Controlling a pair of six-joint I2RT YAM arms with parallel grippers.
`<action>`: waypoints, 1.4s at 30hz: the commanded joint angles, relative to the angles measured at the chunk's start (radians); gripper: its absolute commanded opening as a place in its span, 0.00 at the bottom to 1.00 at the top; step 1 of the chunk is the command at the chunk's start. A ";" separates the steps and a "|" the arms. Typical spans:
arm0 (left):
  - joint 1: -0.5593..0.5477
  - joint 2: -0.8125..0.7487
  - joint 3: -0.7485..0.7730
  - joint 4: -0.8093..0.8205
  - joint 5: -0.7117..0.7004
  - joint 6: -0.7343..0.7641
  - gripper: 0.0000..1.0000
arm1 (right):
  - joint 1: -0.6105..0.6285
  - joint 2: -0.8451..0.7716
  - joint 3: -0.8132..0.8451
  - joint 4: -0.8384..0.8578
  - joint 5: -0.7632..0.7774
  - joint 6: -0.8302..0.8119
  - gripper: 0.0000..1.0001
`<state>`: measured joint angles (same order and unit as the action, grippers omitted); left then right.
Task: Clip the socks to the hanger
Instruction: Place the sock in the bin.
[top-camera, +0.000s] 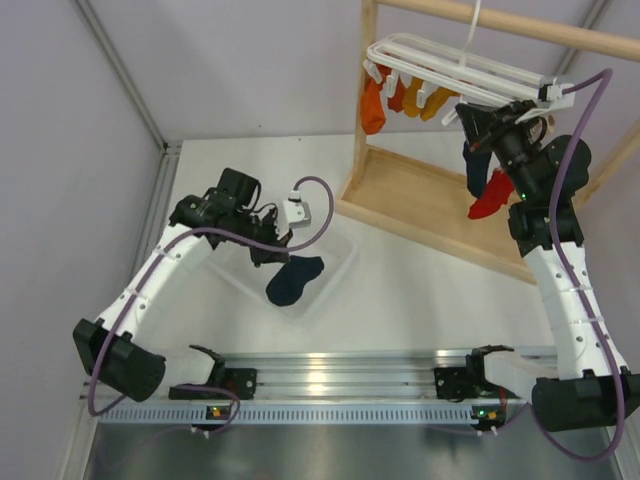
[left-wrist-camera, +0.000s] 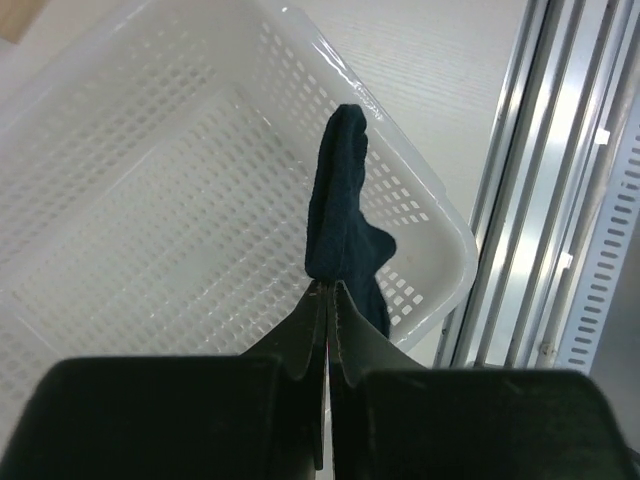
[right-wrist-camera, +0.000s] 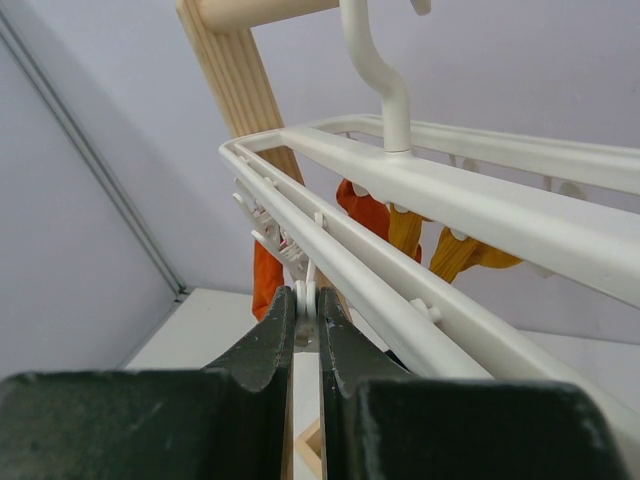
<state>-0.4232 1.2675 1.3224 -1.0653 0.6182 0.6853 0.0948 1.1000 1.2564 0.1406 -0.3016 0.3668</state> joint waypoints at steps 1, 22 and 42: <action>0.001 0.085 0.031 -0.105 0.052 0.103 0.00 | -0.004 -0.029 -0.005 -0.003 -0.053 -0.006 0.00; 0.024 0.622 0.242 0.286 -0.239 0.093 0.31 | -0.006 0.026 0.037 -0.024 -0.050 -0.046 0.00; -0.012 0.409 -0.150 0.659 -0.440 -0.997 0.58 | -0.020 0.050 0.069 -0.042 -0.053 -0.045 0.00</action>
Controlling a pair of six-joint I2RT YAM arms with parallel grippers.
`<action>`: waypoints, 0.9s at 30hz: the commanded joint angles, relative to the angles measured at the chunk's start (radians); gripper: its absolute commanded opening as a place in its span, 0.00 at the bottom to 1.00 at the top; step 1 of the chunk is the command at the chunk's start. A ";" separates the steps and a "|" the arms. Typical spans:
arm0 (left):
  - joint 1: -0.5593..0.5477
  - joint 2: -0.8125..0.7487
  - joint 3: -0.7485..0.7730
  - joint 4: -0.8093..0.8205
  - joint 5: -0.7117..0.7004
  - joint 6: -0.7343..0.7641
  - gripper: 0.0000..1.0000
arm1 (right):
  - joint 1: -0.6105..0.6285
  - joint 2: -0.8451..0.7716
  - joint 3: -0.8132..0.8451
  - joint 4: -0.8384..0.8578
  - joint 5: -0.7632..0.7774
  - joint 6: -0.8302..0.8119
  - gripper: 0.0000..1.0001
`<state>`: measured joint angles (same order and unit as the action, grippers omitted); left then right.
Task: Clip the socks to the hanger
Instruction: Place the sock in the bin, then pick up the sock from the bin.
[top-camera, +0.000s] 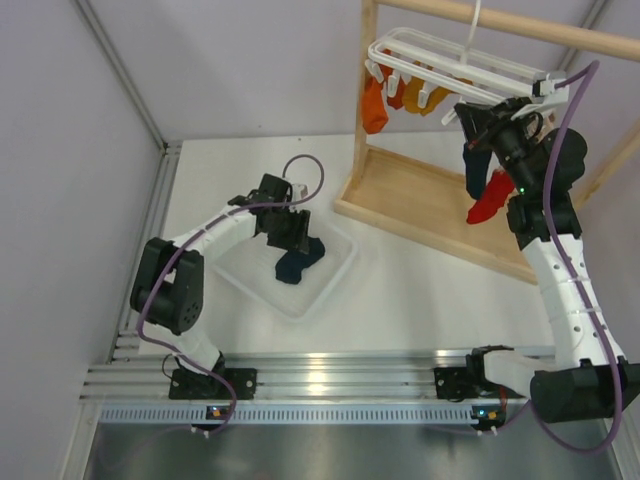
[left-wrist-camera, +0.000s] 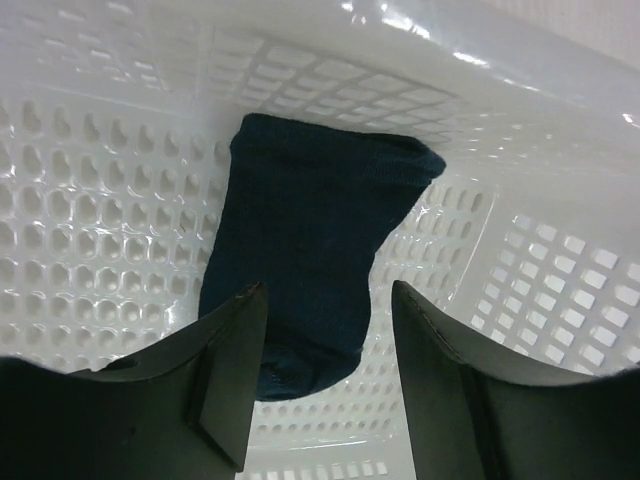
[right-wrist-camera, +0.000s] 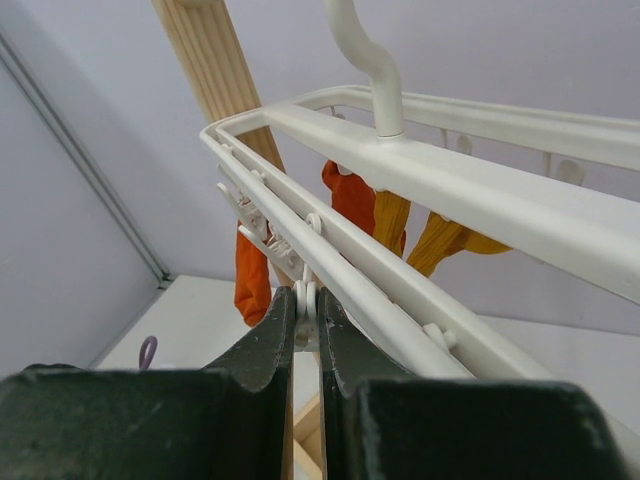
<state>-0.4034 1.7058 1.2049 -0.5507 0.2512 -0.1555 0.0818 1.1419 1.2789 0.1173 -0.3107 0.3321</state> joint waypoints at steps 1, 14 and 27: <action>-0.037 -0.018 -0.033 0.150 -0.098 -0.170 0.58 | -0.005 0.009 0.048 -0.022 -0.042 -0.010 0.00; -0.095 0.116 -0.058 0.252 -0.281 -0.233 0.58 | -0.008 0.004 0.068 -0.074 -0.039 -0.044 0.00; -0.107 0.014 -0.042 0.176 -0.256 -0.044 0.15 | -0.022 -0.022 0.048 -0.061 -0.047 -0.051 0.00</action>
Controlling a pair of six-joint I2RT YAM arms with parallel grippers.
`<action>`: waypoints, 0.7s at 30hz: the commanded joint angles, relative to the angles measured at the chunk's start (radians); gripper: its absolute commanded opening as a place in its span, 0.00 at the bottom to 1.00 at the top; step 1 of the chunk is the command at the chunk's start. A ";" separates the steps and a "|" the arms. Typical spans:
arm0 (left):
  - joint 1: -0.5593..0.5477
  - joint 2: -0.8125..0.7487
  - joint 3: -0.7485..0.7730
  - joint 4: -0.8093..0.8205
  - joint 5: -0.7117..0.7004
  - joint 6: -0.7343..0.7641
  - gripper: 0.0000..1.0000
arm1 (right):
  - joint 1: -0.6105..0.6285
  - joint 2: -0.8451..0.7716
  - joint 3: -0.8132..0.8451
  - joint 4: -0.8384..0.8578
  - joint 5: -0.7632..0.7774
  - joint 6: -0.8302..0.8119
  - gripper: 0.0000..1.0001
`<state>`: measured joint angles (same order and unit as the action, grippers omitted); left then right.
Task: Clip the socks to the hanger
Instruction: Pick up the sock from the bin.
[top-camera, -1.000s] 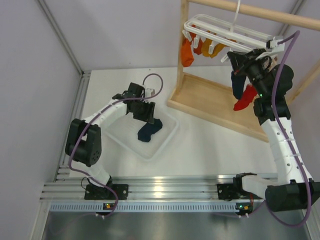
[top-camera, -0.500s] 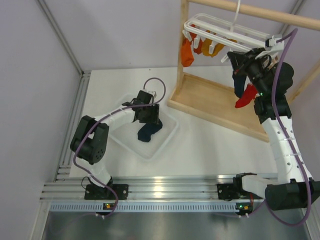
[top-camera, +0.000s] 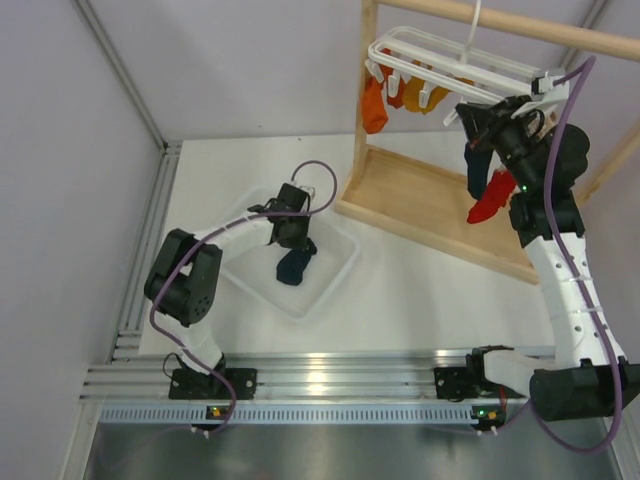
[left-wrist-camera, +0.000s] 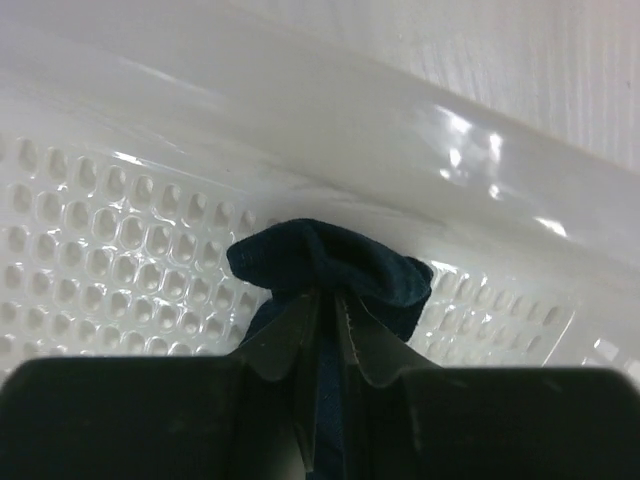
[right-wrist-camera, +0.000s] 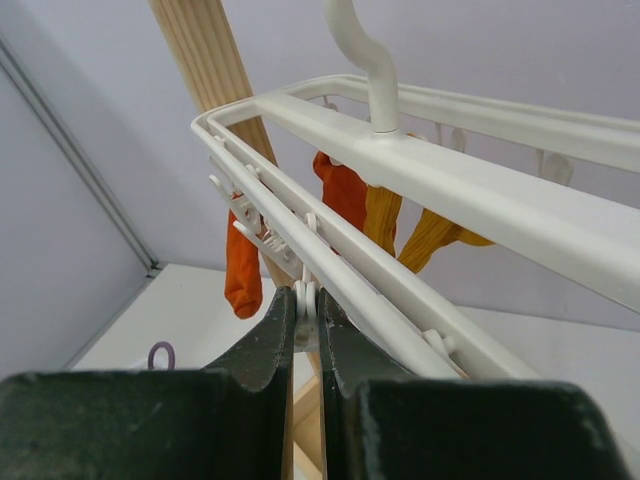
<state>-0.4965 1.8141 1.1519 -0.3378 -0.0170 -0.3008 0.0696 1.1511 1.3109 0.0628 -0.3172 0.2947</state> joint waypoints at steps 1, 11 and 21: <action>-0.022 -0.120 0.011 -0.036 0.012 0.162 0.14 | -0.008 -0.034 0.008 -0.003 -0.040 -0.014 0.00; -0.073 -0.417 0.069 0.080 0.269 0.633 0.09 | -0.008 -0.042 -0.006 0.037 -0.082 0.012 0.00; -0.132 -0.262 0.353 0.183 0.491 0.724 0.09 | -0.010 -0.021 0.007 0.092 -0.172 0.121 0.00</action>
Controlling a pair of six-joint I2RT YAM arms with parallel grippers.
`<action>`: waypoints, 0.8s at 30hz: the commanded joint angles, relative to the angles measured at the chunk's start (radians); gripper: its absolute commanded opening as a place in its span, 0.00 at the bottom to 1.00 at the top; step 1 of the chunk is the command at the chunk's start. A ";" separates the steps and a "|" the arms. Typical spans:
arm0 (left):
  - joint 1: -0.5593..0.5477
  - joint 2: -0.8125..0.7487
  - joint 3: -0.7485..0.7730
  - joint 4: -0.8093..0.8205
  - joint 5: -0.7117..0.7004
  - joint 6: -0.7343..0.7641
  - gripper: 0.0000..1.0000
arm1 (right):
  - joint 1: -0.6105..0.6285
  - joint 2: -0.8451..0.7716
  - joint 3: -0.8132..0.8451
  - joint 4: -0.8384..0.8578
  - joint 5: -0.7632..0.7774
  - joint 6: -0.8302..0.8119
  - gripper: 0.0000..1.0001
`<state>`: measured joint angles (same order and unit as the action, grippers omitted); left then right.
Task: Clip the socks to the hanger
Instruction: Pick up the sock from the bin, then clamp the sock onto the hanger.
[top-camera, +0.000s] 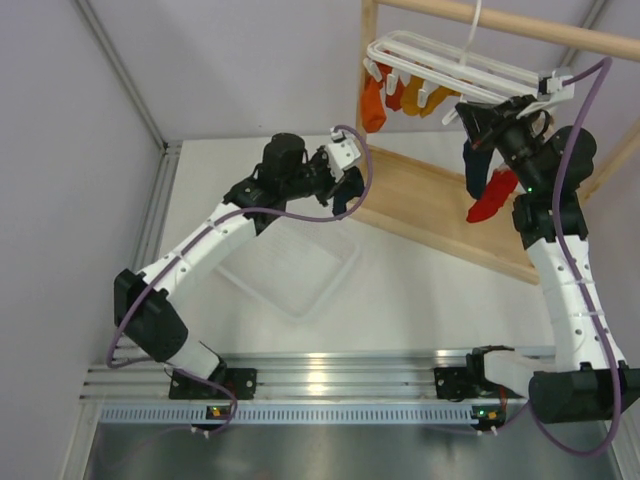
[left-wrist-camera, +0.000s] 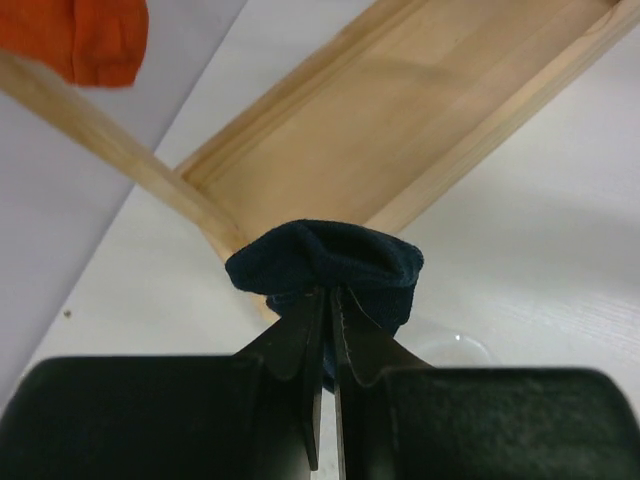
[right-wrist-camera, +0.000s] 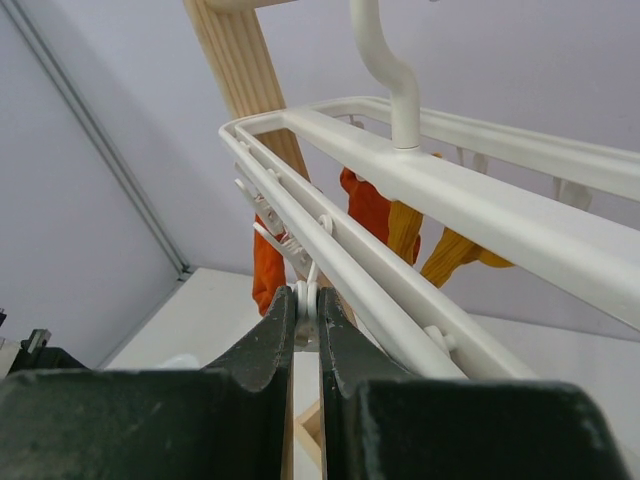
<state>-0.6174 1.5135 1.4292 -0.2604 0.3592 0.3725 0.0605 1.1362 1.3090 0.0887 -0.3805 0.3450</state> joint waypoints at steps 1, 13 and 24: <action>-0.018 0.053 0.091 0.121 0.127 0.058 0.09 | -0.001 -0.004 0.012 0.071 -0.115 0.081 0.00; -0.102 0.241 0.278 0.423 0.178 0.033 0.08 | -0.001 0.017 0.024 0.091 -0.167 0.153 0.00; -0.159 0.372 0.461 0.523 0.149 0.009 0.09 | 0.001 0.010 0.032 0.051 -0.204 0.094 0.00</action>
<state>-0.7589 1.8740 1.8217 0.1658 0.5007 0.3943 0.0471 1.1473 1.3094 0.1329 -0.4458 0.4427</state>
